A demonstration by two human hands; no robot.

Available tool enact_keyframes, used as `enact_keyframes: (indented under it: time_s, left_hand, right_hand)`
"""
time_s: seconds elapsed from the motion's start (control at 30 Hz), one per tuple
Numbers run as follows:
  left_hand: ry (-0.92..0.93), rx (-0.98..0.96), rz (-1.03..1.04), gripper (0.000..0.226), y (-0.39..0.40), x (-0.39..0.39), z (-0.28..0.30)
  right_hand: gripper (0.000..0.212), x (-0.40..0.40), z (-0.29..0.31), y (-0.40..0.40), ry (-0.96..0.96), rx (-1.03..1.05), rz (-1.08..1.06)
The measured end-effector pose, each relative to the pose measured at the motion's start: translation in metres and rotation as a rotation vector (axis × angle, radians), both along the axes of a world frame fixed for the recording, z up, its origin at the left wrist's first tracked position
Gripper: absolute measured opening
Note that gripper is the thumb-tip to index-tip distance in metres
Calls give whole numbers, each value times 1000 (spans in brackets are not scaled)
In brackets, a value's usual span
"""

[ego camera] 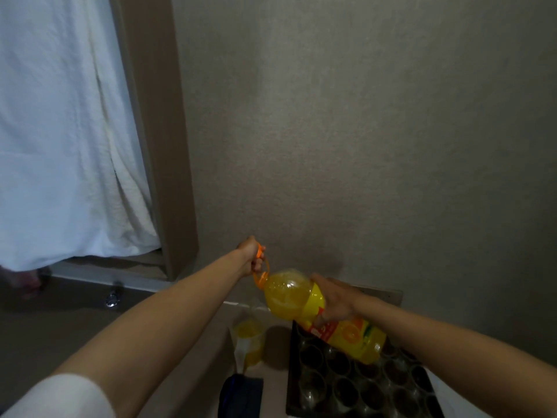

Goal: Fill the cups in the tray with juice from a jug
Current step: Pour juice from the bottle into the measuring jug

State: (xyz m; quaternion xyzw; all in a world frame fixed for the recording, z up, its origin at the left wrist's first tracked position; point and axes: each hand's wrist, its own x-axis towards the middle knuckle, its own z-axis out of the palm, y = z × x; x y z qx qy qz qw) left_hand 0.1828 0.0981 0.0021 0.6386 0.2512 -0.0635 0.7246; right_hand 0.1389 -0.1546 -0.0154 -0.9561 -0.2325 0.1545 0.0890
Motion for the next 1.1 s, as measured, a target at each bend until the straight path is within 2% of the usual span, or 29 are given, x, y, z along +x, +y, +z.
enact_keyframes:
  time_s: [0.37, 1.1]
  left_hand:
    - [4, -17, -33, 42, -2, -6, 2]
    - [39, -35, -31, 49, 0, 0, -3]
  right_hand:
    - [100, 2, -1, -1, -1, -1, 4]
    - [104, 4, -2, 1, 8, -37, 48]
